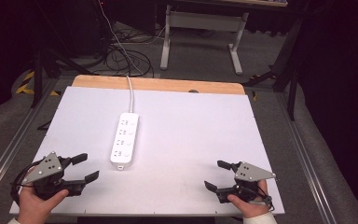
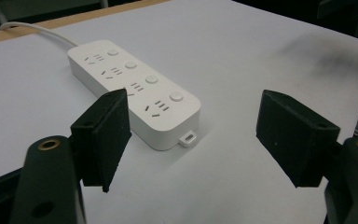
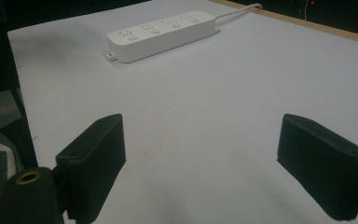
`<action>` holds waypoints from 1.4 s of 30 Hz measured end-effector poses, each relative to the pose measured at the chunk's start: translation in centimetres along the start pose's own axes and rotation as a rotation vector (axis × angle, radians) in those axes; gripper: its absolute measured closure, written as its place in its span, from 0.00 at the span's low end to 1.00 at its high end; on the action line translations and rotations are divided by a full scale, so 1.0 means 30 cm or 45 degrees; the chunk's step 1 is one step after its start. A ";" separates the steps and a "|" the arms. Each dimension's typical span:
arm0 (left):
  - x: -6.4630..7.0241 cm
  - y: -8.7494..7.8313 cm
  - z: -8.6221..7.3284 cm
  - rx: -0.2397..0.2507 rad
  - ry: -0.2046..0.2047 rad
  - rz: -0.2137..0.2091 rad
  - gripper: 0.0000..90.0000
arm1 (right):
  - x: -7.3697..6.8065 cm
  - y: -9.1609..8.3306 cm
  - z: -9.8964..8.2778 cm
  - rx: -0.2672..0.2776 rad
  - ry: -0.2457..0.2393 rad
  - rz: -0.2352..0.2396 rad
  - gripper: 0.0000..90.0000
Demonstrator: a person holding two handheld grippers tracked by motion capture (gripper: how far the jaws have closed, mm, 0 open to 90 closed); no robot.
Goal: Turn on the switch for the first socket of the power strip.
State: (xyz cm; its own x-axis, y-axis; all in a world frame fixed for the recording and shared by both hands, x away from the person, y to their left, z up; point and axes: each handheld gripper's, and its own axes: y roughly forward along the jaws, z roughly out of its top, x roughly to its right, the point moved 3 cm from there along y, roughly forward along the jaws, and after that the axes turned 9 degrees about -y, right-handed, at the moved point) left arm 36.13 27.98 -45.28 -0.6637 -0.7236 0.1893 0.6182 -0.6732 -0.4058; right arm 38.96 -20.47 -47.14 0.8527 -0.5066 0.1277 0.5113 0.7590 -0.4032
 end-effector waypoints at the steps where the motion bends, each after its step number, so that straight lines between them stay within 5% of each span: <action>1: 0.000 0.000 0.000 0.000 0.000 0.000 0.31 | 0.000 0.000 -0.001 -0.002 0.000 0.002 0.17; 42: -0.044 0.128 0.261 -0.060 -0.009 -0.041 0.38 | -0.004 0.008 -0.008 -0.016 0.002 0.024 0.18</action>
State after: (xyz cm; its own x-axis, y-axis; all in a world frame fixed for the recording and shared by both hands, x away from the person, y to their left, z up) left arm 42.69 25.16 -40.10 -0.6799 -0.7029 0.2089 0.5762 -0.6883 -0.4408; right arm 38.97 -20.32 -47.48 0.8621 -0.4928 0.1183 0.4935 0.7634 -0.4168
